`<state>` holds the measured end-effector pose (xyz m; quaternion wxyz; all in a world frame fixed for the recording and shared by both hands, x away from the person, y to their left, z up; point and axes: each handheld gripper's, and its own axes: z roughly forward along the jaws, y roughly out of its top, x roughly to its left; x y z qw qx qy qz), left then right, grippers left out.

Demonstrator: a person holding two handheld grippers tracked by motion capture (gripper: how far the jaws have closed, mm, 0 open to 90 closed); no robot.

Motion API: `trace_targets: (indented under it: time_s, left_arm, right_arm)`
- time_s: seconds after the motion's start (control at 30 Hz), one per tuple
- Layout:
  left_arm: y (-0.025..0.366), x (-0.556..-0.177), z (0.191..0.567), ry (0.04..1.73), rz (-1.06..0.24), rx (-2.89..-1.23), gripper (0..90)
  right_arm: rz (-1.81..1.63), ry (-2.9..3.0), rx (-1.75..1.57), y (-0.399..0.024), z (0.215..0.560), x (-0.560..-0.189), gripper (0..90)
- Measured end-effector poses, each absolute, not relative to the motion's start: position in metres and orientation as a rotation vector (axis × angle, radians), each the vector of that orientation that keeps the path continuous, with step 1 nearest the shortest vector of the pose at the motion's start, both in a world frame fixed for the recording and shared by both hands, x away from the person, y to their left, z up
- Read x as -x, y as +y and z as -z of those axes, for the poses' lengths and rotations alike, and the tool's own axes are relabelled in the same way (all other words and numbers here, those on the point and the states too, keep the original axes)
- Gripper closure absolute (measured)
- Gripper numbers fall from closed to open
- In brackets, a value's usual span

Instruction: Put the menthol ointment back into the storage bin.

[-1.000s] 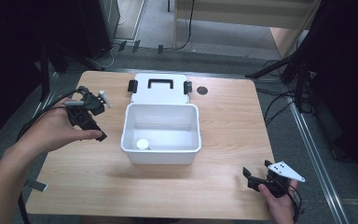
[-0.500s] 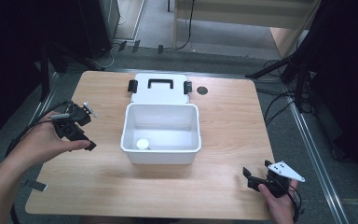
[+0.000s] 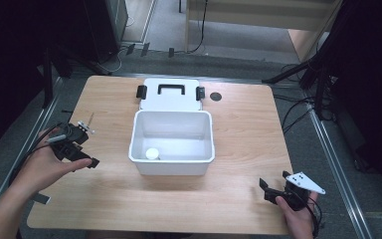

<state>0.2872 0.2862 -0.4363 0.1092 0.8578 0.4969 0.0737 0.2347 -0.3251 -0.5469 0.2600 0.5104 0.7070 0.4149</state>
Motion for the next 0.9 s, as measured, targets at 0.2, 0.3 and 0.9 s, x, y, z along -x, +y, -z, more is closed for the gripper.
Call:
trace_targets:
  time_s: [0.2,0.3,0.9]
  left_arm:
    - [0.295,-0.279,0.461,1.492,-0.222,-2.413,21.9]
    - [0.301,-0.274,0.472,1.501,-0.258,-2.346,20.5]
    - [0.330,-0.230,0.517,1.491,-0.501,-1.895,18.2]
  right_arm:
    - [-1.122,1.916,-1.380,-0.325,0.547,-0.235,6.9]
    - [-1.124,1.916,-1.380,-0.325,0.547,-0.234,6.8]
    - [-1.116,1.916,-1.380,-0.325,0.547,-0.235,6.8]
